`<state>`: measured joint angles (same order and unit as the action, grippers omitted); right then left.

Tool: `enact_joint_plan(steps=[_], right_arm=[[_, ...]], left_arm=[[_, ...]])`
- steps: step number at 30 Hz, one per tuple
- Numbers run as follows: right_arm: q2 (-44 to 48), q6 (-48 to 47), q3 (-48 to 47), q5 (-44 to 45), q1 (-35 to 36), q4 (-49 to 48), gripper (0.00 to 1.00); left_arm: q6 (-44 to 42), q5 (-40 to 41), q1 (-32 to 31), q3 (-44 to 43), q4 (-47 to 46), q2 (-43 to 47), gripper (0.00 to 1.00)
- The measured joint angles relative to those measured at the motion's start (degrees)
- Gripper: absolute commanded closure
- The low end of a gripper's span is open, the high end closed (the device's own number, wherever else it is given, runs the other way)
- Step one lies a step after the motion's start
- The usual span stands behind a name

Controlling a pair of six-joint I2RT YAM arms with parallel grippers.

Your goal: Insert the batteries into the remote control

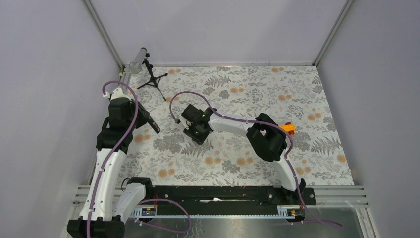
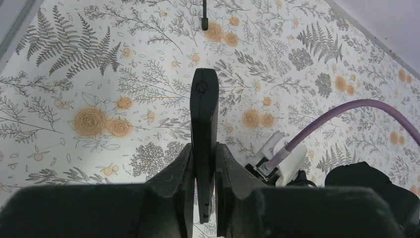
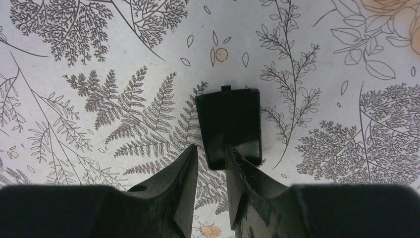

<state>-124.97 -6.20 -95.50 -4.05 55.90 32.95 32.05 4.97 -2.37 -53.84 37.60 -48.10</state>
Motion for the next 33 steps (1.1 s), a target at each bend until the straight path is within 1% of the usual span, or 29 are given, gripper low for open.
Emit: enact_joint_plan(steps=[2,5,8,14,15,17,20,23,26,28,33], right_arm=[[-0.04,-0.02,-0.11,0.07,0.09,-0.20,0.69],[-0.13,-0.04,-0.11,0.35,0.17,-0.22,0.78],[-0.17,-0.02,-0.11,0.61,0.20,-0.26,0.85],[-0.22,0.17,-0.15,2.73,0.72,-0.28,0.91],[-0.22,0.31,-0.15,3.37,0.87,-0.28,0.90],[-0.22,0.72,-0.15,4.72,1.14,-0.28,0.81],[-0.24,1.95,-0.13,7.15,1.49,-0.24,0.73],[-0.28,2.93,-0.09,9.53,1.90,-0.13,0.71],[-0.28,3.98,0.11,11.28,2.38,0.04,0.71],[-0.28,4.39,0.24,12.07,2.64,0.02,0.77],[-0.28,4.76,0.46,13.75,2.82,-0.07,1.00]], left_arm=[[0.04,-0.26,0.09,0.00,0.00,-0.07,1.00],[0.15,-0.50,0.09,0.00,-0.04,-0.42,1.00],[0.20,-0.74,0.11,0.00,-0.09,-0.96,1.00],[0.17,-1.33,0.20,0.00,-0.48,-1.81,1.00],[0.20,-1.33,0.20,0.00,-0.57,-1.90,1.00],[0.20,-1.33,0.20,0.00,-0.81,-2.01,1.00],[0.17,-1.33,0.20,0.00,-1.20,-2.01,1.00],[0.17,-1.33,0.24,0.00,-1.22,-2.01,1.00],[0.20,-1.33,0.50,0.00,-1.25,-2.01,1.00],[0.26,-1.33,0.70,0.00,-1.22,-2.01,1.00],[0.79,-1.53,0.98,0.00,-1.25,-2.01,1.00]])
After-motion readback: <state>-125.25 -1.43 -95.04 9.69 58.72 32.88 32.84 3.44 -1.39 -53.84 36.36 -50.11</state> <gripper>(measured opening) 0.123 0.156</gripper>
